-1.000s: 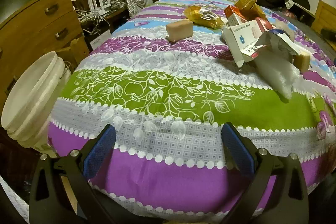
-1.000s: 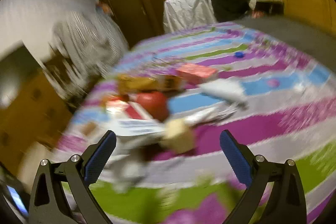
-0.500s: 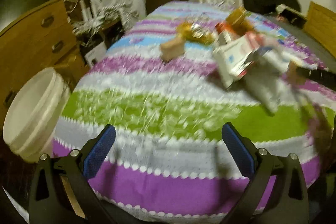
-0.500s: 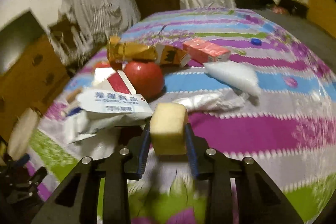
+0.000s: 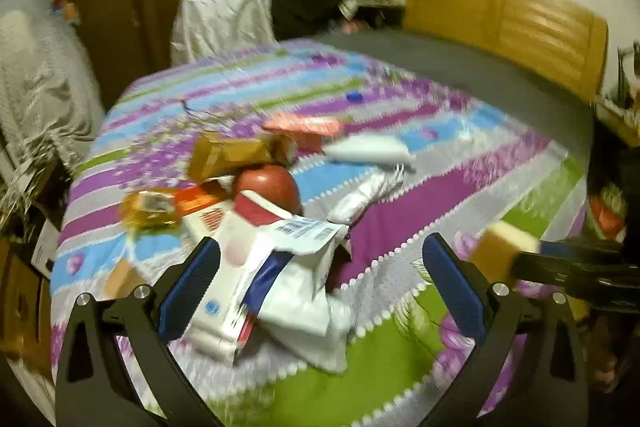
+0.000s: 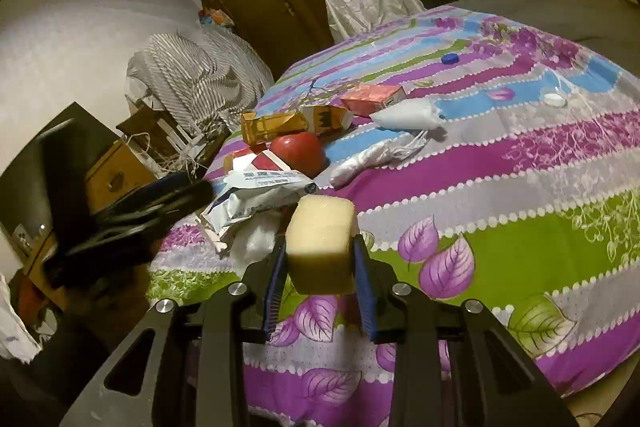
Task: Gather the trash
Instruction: 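Grasp the yellow sponge with the right tool while the left tool grasps the white wipes packet, then carry the wipes packet and sponge in both tools over the white bucket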
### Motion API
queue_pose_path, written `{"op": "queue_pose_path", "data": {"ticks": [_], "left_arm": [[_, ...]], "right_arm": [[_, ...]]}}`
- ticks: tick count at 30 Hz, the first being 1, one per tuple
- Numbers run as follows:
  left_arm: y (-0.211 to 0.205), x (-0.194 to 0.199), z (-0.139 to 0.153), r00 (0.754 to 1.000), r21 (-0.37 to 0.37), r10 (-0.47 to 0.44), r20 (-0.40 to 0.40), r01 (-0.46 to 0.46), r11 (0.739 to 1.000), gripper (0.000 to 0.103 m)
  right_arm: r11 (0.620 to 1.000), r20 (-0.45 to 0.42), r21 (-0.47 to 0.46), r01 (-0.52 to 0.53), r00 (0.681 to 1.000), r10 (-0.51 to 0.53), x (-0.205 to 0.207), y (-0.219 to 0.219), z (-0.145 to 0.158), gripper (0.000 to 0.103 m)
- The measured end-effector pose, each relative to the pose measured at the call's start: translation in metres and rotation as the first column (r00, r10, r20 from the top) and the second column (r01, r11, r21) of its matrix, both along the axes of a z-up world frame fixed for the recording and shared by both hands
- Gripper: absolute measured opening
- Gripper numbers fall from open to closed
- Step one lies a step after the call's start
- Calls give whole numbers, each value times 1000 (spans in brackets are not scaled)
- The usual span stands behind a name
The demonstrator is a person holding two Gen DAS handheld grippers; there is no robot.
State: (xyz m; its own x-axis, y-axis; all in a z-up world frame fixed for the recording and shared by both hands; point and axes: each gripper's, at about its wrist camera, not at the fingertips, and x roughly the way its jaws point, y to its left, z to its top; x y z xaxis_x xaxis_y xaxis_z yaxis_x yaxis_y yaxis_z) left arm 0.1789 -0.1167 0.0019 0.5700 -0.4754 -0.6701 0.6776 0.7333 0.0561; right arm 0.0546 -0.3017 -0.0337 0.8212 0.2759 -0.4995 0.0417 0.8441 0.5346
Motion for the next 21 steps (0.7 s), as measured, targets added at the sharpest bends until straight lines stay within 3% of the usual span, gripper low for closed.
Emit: {"op": "queue_pose_path", "data": {"ticks": [4, 5, 6, 8, 9, 11, 16, 21], "left_arm": [[-13, 26, -23, 998, 60, 17, -55, -13, 998, 97], [-13, 30, -28, 997, 63, 16, -79, -11, 998, 83], [-14, 34, -35, 992, 73, 1, -129, 9, 997, 60], [-16, 37, -45, 988, 101, -12, -154, 28, 994, 38], [-14, 35, -45, 990, 101, -17, -140, 31, 994, 33], [-8, 31, -42, 994, 91, 2, -108, 8, 996, 31], [18, 13, 0, 996, -32, 77, -51, -78, 996, 30], [47, -9, 26, 976, -64, 218, -24, -219, 974, 30]], "right_arm": [[999, 0, 41, -1, 1000, 1, -5, -6, -7, 33], [999, -3, 45, 1, 1000, -1, -3, -7, -10, 33], [999, -5, 52, 3, 1000, -2, -4, -8, -12, 33], [999, -9, 53, 7, 1000, -7, -3, -9, -15, 33], [998, -9, 60, 8, 1000, -7, -4, -10, -16, 33], [998, -8, 67, 8, 1000, -8, -1, -11, -17, 33], [999, 8, 54, 7, 1000, -7, -2, -7, -9, 33], [1000, 27, 16, -22, 999, 22, 0, 8, 5, 33]]}}
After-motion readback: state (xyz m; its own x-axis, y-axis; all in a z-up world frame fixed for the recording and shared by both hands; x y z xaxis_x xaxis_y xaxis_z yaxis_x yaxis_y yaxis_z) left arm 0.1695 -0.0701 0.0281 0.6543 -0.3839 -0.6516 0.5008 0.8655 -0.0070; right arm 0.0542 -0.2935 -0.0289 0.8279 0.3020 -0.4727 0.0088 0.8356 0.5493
